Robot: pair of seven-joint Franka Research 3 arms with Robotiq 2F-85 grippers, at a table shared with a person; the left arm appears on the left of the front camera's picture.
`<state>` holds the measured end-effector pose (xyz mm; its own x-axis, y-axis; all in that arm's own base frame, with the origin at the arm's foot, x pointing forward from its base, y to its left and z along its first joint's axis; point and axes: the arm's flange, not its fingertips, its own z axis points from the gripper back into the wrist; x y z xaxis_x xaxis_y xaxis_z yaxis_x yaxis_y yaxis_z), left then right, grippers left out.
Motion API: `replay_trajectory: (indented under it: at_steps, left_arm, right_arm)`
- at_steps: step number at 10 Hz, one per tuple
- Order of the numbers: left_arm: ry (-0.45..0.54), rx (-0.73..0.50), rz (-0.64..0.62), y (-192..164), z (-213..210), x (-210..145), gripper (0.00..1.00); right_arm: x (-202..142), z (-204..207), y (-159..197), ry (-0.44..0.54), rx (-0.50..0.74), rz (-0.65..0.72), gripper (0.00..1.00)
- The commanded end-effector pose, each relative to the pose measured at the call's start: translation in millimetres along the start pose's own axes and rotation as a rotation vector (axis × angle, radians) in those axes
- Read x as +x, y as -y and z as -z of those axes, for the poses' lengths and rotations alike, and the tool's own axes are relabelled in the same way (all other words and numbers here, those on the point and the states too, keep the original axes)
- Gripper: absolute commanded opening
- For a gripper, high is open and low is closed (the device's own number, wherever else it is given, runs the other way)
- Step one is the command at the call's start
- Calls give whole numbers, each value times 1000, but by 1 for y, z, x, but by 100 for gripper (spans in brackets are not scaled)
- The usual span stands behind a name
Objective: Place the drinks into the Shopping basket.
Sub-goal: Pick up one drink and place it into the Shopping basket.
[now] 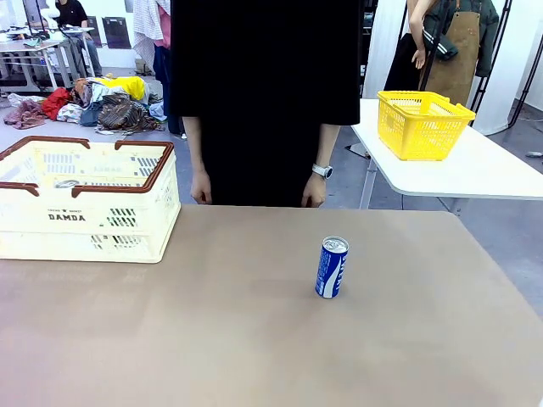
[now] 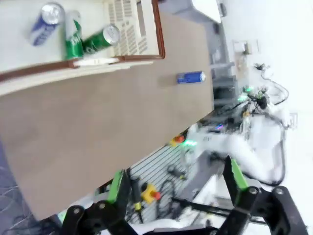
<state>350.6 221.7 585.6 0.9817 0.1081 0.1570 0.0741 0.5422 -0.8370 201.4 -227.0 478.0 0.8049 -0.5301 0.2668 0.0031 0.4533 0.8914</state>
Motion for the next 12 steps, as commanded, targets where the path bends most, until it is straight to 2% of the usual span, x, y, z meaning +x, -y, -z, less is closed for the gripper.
replay_trajectory:
  at_steps: [1, 2, 3, 4, 12]
  left_arm:
    - [134, -187, -21, -54, 17, -10, 100]
    - [171, -246, -21, -79, 23, -12, 100]
    - [171, -201, -44, -88, 32, -2, 100]
    - [131, -172, -75, -74, 7, -24, 100]
    - [131, -172, -75, -74, 7, -24, 100]
  right_arm:
    - [1, 1, 0, 13, 20, -23, 100]
    - [1, 1, 0, 13, 20, -23, 100]
    - [1, 1, 0, 13, 20, -23, 100]
    - [1, 1, 0, 13, 20, -23, 100]
    - [1, 1, 0, 13, 20, -23, 100]
